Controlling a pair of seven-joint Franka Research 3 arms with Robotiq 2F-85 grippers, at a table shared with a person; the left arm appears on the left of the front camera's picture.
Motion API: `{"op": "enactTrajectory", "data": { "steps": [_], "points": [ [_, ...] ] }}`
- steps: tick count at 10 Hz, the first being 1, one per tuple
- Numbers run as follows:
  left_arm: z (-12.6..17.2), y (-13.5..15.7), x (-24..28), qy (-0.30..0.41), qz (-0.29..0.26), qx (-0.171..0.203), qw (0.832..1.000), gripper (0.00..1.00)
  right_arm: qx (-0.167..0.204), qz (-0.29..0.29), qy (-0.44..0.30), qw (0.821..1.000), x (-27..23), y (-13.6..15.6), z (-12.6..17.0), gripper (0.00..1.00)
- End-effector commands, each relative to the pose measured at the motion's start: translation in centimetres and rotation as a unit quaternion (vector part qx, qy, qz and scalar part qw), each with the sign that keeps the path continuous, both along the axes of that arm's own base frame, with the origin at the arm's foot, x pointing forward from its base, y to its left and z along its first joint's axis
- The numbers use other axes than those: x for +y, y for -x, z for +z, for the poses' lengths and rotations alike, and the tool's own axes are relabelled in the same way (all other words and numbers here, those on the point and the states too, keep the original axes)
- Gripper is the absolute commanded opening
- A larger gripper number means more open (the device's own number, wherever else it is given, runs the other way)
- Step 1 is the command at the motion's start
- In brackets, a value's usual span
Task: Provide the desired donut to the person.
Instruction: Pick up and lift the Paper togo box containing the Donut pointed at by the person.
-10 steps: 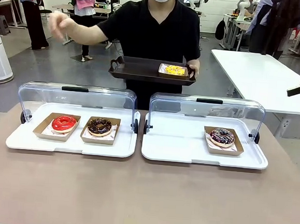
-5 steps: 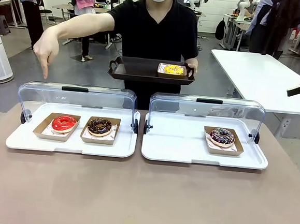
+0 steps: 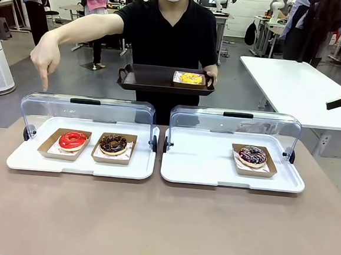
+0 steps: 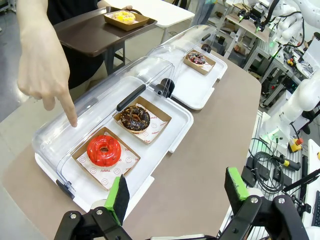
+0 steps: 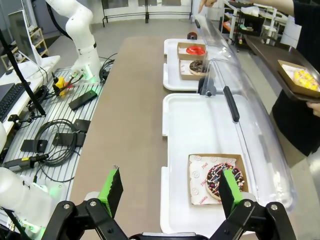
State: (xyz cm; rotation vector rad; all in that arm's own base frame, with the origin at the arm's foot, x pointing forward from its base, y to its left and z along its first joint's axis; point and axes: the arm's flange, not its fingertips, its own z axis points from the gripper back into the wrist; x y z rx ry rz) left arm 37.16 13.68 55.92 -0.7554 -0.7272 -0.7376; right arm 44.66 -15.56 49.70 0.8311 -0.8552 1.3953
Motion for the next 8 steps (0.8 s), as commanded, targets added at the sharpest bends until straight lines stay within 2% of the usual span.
{"op": "enactTrajectory", "data": {
  "steps": [1, 2, 4, 6, 7, 8],
  "points": [
    [0.0, 0.1, 0.0, 0.007, -0.003, -0.004, 1.000, 1.00, 0.003, 0.003, -0.004, 1.000, 0.0, 0.1, -0.2, 1.00],
    [0.0, 0.0, 0.0, 0.000, 0.000, 0.000, 1.000, 1.00, 0.003, 0.003, -0.004, 1.000, 0.0, 0.1, -0.2, 1.00],
    [1.4, -0.1, -1.9, -0.126, -0.027, -0.041, 0.991, 1.00, 0.003, 0.003, -0.004, 1.000, 0.0, 0.1, -0.2, 1.00],
    [1.3, -0.6, -6.4, -0.310, -0.093, -0.094, 0.942, 1.00, 0.003, 0.003, -0.004, 1.000, 0.0, 0.1, -0.2, 1.00],
    [0.4, -1.0, -8.1, -0.363, -0.132, -0.091, 0.918, 1.00, 0.003, 0.003, -0.004, 1.000, 0.0, 0.1, -0.2, 1.00],
    [-0.8, -1.7, -9.4, -0.418, -0.178, -0.101, 0.885, 1.00, 0.003, 0.003, -0.004, 1.000, 0.0, 0.1, -0.2, 1.00]
  ]
}}
